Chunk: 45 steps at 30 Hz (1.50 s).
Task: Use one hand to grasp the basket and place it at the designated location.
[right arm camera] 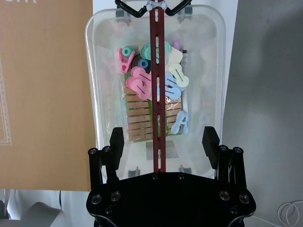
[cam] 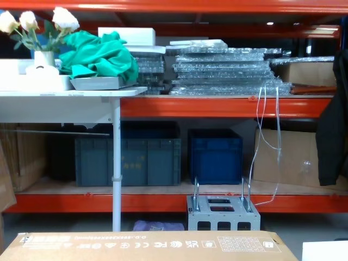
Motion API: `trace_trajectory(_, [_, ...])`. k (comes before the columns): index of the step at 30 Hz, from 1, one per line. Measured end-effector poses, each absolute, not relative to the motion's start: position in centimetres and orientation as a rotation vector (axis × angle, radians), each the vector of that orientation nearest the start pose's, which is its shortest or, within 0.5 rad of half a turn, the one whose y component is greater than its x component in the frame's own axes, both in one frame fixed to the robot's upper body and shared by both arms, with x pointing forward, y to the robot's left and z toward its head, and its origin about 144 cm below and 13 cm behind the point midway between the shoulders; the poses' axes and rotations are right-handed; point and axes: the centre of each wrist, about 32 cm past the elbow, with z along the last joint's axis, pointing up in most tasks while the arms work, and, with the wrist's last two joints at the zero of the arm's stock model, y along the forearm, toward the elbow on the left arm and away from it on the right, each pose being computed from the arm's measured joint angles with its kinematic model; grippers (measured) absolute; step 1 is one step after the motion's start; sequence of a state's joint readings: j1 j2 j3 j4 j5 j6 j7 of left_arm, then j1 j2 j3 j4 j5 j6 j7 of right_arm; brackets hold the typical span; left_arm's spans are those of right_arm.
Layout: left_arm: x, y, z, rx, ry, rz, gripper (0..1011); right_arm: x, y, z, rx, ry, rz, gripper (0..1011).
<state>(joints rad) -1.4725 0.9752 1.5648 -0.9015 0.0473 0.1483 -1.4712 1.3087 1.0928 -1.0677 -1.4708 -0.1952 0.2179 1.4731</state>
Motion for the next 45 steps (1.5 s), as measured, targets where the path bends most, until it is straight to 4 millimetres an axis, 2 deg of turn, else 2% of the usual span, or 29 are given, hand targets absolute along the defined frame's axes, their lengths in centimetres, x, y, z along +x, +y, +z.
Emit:
trace_trajectory(16, [61.6,49.6,139.6,1.629,0.166,0.178,0,56.4,-38.9,148.7,-1.521,-0.359,-0.194,1001])
trace_trajectory(20, [61.6,49.6,139.6,1.629,0.165,0.178,0,57.2,-38.2,147.6,-1.518,-0.345,-0.182,1000])
trace_trajectory(26, [61.6,49.6,139.6,1.629,0.165,0.178,0,60.1,-37.8,143.9,-1.503,-0.284,-0.135,1000])
trace_trajectory(33, [61.6,49.6,139.6,1.629,0.165,0.178,0,62.0,-37.9,141.3,-1.508,-0.239,-0.108,1000])
trace_trajectory(39, [61.6,49.6,139.6,1.629,0.165,0.178,0,62.5,-38.0,140.6,-1.514,-0.228,-0.103,1001])
trace_trajectory(45, [61.6,49.6,139.6,1.629,0.165,0.178,0,62.7,-38.2,140.7,-1.537,-0.230,-0.104,1000])
